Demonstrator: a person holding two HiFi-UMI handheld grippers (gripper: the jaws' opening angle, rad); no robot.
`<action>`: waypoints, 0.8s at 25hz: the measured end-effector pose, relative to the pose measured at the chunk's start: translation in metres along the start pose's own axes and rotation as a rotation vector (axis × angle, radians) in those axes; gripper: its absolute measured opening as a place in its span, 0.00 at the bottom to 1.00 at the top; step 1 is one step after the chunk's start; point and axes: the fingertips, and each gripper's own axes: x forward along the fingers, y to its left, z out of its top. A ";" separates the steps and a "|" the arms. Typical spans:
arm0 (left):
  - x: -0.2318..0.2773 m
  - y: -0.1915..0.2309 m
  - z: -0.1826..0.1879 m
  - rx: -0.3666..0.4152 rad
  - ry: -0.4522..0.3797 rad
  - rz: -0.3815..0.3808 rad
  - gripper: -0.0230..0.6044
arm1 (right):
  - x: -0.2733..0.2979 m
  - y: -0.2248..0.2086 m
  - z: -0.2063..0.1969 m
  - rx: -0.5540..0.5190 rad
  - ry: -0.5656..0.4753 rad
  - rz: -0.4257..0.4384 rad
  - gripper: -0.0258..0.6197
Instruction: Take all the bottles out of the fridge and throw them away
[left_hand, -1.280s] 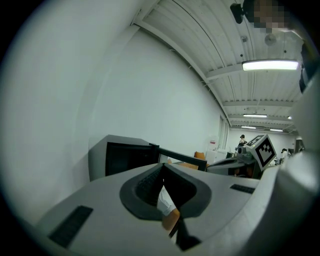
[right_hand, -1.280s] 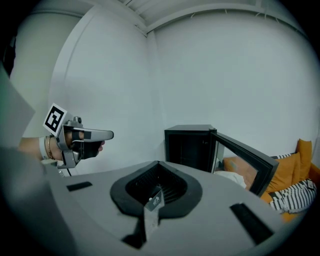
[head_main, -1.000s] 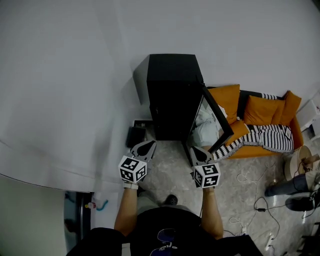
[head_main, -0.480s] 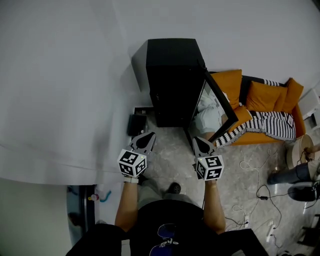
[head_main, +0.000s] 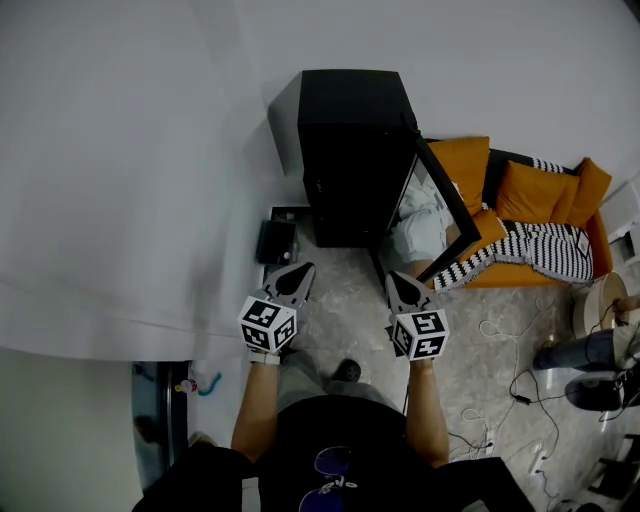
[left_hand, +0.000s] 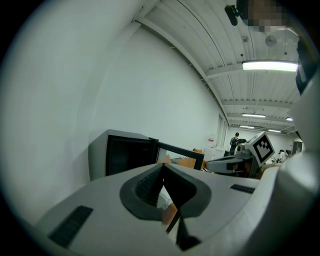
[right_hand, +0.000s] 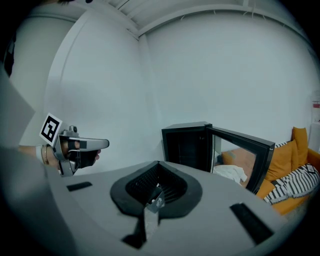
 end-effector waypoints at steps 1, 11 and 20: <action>0.001 -0.001 -0.001 -0.001 0.001 -0.001 0.05 | 0.000 0.000 0.000 -0.001 0.001 0.001 0.05; 0.007 -0.005 -0.001 0.000 0.005 -0.005 0.05 | 0.000 -0.006 0.000 -0.004 -0.006 0.008 0.05; 0.014 -0.006 0.001 0.001 0.010 -0.005 0.05 | 0.002 -0.012 0.002 -0.004 -0.005 0.009 0.05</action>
